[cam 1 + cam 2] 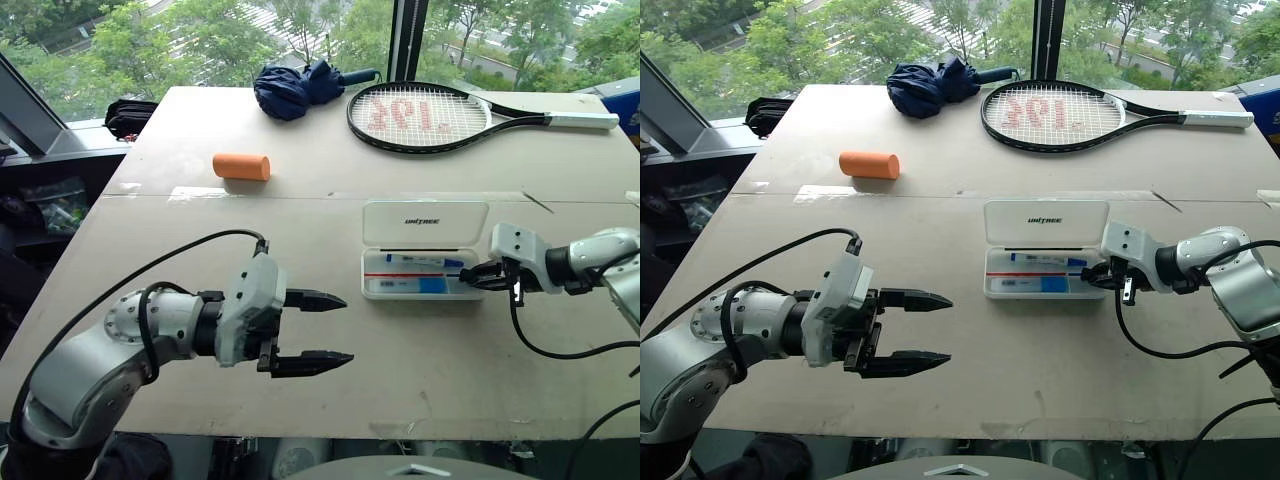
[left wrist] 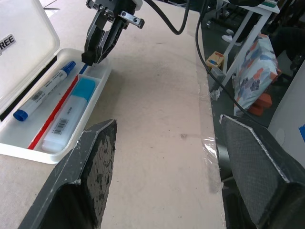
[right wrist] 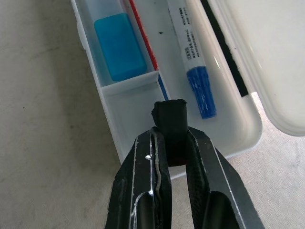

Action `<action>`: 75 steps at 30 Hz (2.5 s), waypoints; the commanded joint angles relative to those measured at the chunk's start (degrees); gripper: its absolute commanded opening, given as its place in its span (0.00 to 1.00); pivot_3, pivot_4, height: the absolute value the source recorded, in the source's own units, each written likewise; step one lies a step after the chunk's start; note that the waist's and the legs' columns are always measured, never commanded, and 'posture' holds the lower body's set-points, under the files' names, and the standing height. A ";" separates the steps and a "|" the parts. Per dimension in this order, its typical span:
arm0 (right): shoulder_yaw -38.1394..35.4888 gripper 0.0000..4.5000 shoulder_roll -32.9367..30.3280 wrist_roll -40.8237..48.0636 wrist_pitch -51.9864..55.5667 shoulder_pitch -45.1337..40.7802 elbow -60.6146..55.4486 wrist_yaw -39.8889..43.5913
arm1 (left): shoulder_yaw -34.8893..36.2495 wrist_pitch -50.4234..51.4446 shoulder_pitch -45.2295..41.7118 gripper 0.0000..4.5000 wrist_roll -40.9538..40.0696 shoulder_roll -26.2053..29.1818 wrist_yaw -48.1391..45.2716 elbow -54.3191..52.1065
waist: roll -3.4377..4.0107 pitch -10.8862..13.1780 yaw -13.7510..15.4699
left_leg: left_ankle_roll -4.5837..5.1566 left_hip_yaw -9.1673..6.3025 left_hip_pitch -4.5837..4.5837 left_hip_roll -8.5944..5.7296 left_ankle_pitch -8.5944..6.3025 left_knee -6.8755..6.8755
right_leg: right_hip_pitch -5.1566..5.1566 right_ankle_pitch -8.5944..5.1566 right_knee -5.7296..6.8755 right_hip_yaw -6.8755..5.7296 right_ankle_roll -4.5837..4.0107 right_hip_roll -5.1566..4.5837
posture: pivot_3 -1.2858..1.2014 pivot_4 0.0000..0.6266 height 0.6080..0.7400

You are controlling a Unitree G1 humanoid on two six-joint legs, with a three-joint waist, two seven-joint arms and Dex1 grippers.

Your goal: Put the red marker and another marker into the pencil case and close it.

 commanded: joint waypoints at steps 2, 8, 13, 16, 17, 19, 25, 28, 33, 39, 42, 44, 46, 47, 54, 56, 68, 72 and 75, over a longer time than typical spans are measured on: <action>0.53 0.01 0.56 -1.39 -2.66 -1.21 0.21 2.71 | 4.40 -0.94 2.99 0.78 -3.11 1.17 2.56 -5.92 | 0.00 0.00 -0.01 | 0.00 0.00 0.00 0.01 0.00 0.00 | 0.00 0.00 0.00 0.00 -0.01 -0.01 | 0.52 0.24 0.93; 0.40 0.32 1.89 -2.57 -3.96 -2.12 0.99 3.92 | 8.74 0.62 4.33 0.78 -10.66 3.65 7.43 -10.72 | 0.00 0.00 -0.03 | 0.00 -0.01 0.01 0.01 0.00 0.00 | 0.01 0.00 0.02 -0.01 -0.01 -0.03 | 0.52 0.24 0.93; -5.93 0.59 -0.16 3.90 1.12 -0.43 -2.92 6.38 | 11.81 1.21 3.39 0.78 -18.11 7.17 11.95 -11.53 | 0.05 0.03 -0.02 | 0.00 -0.04 0.04 0.02 0.00 -0.01 | 0.02 0.00 0.03 -0.02 -0.02 -0.03 | 0.52 0.24 0.93; -11.53 0.59 -1.23 10.54 10.67 -0.48 -4.17 6.31 | 9.60 0.71 2.34 0.78 -16.75 7.33 12.58 -9.14 | 0.14 0.08 0.11 | 0.00 -0.02 0.02 -0.01 0.00 -0.01 | 0.01 0.00 0.03 -0.01 -0.02 -0.06 | 0.52 0.24 0.93; -13.17 0.45 -1.70 11.93 12.85 -0.66 -3.56 6.01 | 8.77 0.61 1.78 0.78 -16.17 7.10 12.89 -8.17 | 0.14 0.08 0.14 | 0.00 -0.01 0.02 -0.01 0.00 -0.01 | 0.02 0.00 0.03 -0.01 -0.02 -0.05 | 0.52 0.24 0.93; -15.55 0.28 -2.25 12.90 16.34 -1.80 -0.87 4.28 | 7.54 0.51 0.94 0.78 -15.35 6.56 13.72 -6.75 | 0.14 0.08 0.17 | 0.00 -0.02 0.03 -0.03 0.00 0.00 | 0.03 0.01 0.03 -0.03 -0.03 -0.03 | 0.52 0.24 0.93; -10.96 0.01 3.11 4.52 19.33 -17.88 16.14 -7.40 | 7.12 -0.28 2.60 0.78 -13.25 4.47 16.02 -4.24 | 0.17 0.10 -0.85 | 0.00 0.15 0.07 -0.03 0.00 -0.04 | -0.05 0.01 0.06 0.13 -0.04 0.01 | 0.52 0.24 0.93; -6.45 0.01 7.04 -0.43 15.18 -26.62 26.12 -8.28 | 7.09 -1.33 4.42 0.78 -10.89 3.80 15.33 -3.24 | 0.18 0.11 -1.02 | 0.00 0.22 0.11 -0.02 0.00 -0.10 | -0.11 0.01 0.08 0.21 -0.04 0.10 | 0.52 0.24 0.93; -0.32 0.01 14.81 -7.15 4.29 -39.24 45.22 -5.56 | 8.26 -3.26 8.44 0.78 -8.18 2.33 14.46 -2.95 | 0.20 0.16 -0.78 | -0.02 0.41 -0.10 0.01 0.01 -0.17 | -0.40 0.02 0.06 0.34 -0.03 0.09 | 0.52 0.24 0.93; 4.69 0.01 18.55 -5.94 3.39 -42.13 45.17 13.62 | 10.04 -6.21 14.48 0.78 -5.03 0.28 13.31 -3.70 | 0.20 0.22 -0.51 | -0.04 0.52 -0.18 0.00 0.01 -0.18 | -0.46 0.02 0.00 0.41 -0.02 -0.03 | 0.52 0.24 0.93; 5.54 0.01 15.45 -4.34 7.54 -37.24 34.39 18.60 | 11.15 -7.56 17.11 0.78 -3.92 -0.40 12.53 -3.79 | 0.21 0.23 -0.26 | -0.01 0.43 -0.21 0.01 0.00 -0.18 | -0.48 0.03 0.02 0.31 -0.01 -0.09 | 0.52 0.24 0.93; 5.16 0.01 13.41 -2.59 11.55 -32.45 25.50 19.23 | 11.70 -8.44 18.60 0.78 -3.50 -0.99 12.04 -3.82 | 0.20 0.23 -0.12 | -0.01 0.31 -0.22 -0.01 -0.01 -0.17 | -0.47 0.02 0.02 0.19 -0.02 -0.17 | 0.52 0.24 0.93; 4.24 0.01 12.34 -1.17 14.88 -27.25 17.51 17.48 | 12.15 -9.42 19.54 0.78 -3.15 -1.48 11.42 -3.52 | 0.19 0.23 -0.03 | -0.01 0.26 -0.25 -0.03 -0.01 -0.17 | -0.46 0.02 0.02 0.11 -0.02 -0.30 | 0.52 0.24 0.93; 4.18 0.01 12.15 -1.29 15.14 -24.00 14.15 15.75 | 12.45 -9.84 19.95 0.78 -3.11 -1.63 10.90 -3.33 | 0.19 0.23 -0.14 | -0.01 0.25 -0.24 -0.03 -0.02 -0.17 | -0.45 0.02 0.02 0.10 -0.02 -0.45 | 0.52 0.24 0.93; 8.96 0.01 13.23 -11.23 1.53 -8.15 10.09 3.30 | 11.42 -11.39 20.10 0.78 -1.97 -1.01 7.06 -2.03 | -0.08 -0.09 -0.66 | -0.01 0.38 0.07 -0.01 -0.01 -0.19 | -0.28 0.04 0.09 0.19 -0.06 -0.17 | 0.52 0.24 0.93; 8.04 0.01 13.79 -11.80 -2.60 -4.93 10.28 0.96 | 10.36 -11.66 19.56 0.78 -1.13 -0.84 6.52 -1.77 | -0.53 -0.58 -0.55 | -0.01 0.31 0.28 0.03 -0.01 -0.18 | -0.04 0.03 0.05 0.12 -0.08 -0.10 | 0.52 0.24 0.93; -40.45 0.58 15.07 15.13 -10.75 35.90 -18.06 0.09 | 16.21 -11.62 26.16 0.78 -0.11 -1.36 4.59 0.16 | 0.07 -0.09 1.07 | 0.02 -0.27 0.46 -0.08 -0.05 -0.25 | 0.72 -0.09 -0.53 -0.21 -0.23 -0.45 | 0.52 0.24 0.93; -55.10 0.98 18.60 18.05 -12.30 51.85 -21.86 0.69 | 20.55 -11.99 30.05 0.78 0.48 -1.01 1.73 1.82 | 0.26 -0.02 1.06 | 0.02 -0.26 0.24 -0.04 -0.05 -0.27 | 0.51 -0.11 -0.51 -0.22 -0.26 -0.39 | 0.52 0.24 0.93; -61.18 0.99 21.45 19.37 -14.31 60.13 -22.96 1.17 | 21.60 -13.27 31.83 0.78 2.40 -0.88 -0.80 4.16 | 0.24 -0.03 0.94 | 0.02 -0.15 0.30 -0.01 -0.05 -0.26 | 0.51 -0.13 -0.50 -0.16 -0.27 -0.22 | 0.52 0.24 0.93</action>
